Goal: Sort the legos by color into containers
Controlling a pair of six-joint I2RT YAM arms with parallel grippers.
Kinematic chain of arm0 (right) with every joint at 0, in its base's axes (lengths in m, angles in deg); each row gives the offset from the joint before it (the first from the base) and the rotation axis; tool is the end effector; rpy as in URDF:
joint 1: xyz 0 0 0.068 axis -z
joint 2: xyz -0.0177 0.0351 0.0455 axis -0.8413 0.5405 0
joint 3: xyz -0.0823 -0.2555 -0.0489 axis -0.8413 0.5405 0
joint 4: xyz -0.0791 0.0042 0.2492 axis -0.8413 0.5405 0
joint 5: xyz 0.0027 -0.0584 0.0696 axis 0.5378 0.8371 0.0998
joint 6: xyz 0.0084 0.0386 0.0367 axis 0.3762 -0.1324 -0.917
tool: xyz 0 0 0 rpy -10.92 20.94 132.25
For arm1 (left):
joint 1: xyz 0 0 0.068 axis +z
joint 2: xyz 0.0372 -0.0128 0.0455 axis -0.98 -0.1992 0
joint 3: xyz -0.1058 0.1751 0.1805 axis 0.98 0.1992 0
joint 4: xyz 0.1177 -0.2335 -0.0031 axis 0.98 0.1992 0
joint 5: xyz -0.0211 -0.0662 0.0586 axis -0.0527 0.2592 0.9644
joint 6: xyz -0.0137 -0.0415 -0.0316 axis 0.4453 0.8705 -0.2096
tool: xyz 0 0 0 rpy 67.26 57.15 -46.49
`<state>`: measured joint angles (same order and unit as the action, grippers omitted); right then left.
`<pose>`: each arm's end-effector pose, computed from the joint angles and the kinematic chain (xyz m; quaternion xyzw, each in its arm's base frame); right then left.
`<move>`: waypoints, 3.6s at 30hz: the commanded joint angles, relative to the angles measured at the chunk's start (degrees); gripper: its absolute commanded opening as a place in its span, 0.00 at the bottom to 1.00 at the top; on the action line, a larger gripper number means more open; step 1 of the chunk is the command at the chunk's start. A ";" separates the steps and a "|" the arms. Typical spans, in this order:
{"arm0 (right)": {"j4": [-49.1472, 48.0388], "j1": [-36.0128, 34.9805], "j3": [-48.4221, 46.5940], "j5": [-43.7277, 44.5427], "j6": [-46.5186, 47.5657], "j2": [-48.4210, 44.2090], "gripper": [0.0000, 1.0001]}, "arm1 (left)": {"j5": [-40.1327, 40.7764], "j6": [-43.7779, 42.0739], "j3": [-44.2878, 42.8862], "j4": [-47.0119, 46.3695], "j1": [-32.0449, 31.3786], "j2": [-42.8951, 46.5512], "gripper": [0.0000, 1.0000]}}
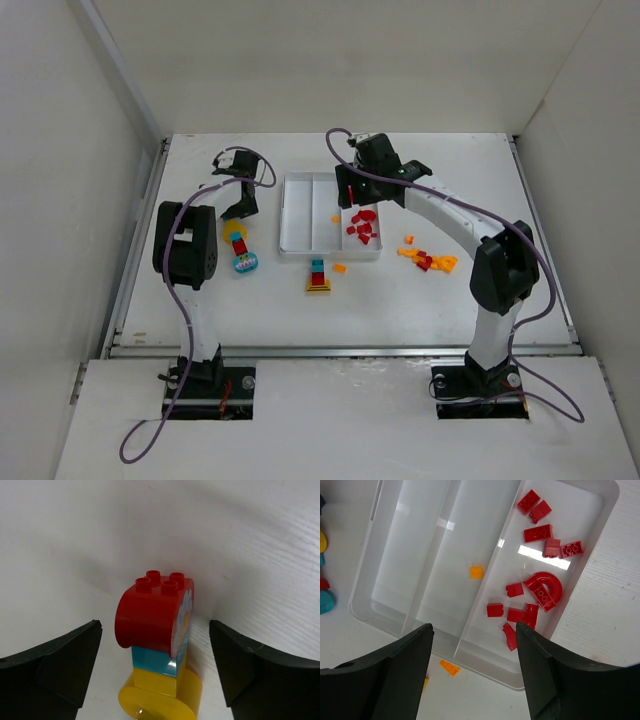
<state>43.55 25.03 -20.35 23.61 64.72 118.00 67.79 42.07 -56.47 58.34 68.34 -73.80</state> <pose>0.3620 0.2278 0.2931 -0.1488 0.9134 0.1413 0.3516 0.4276 -0.0584 0.1797 -0.1528 0.9231 0.1769 0.3055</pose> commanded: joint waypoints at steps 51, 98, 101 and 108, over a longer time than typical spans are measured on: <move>-15.71 -1.67 9.18 -46.21 26.61 -21.64 0.65 | -92.17 -84.25 0.93 20.77 -9.78 33.16 0.00; -23.70 10.63 23.77 -27.51 11.76 -25.25 0.00 | -77.50 -64.39 11.03 7.15 -11.97 37.73 0.00; -23.70 10.63 23.16 -19.10 7.47 -21.65 0.00 | -76.45 -62.29 11.56 5.31 -11.97 37.73 0.00; -19.40 11.16 16.83 -13.60 -0.36 -8.90 0.21 | -68.55 -48.08 10.94 -3.47 -11.97 38.26 0.00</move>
<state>22.70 36.09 0.63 6.46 68.80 106.68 -4.69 -14.62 -44.93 60.86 56.45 -38.35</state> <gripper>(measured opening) 0.435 0.333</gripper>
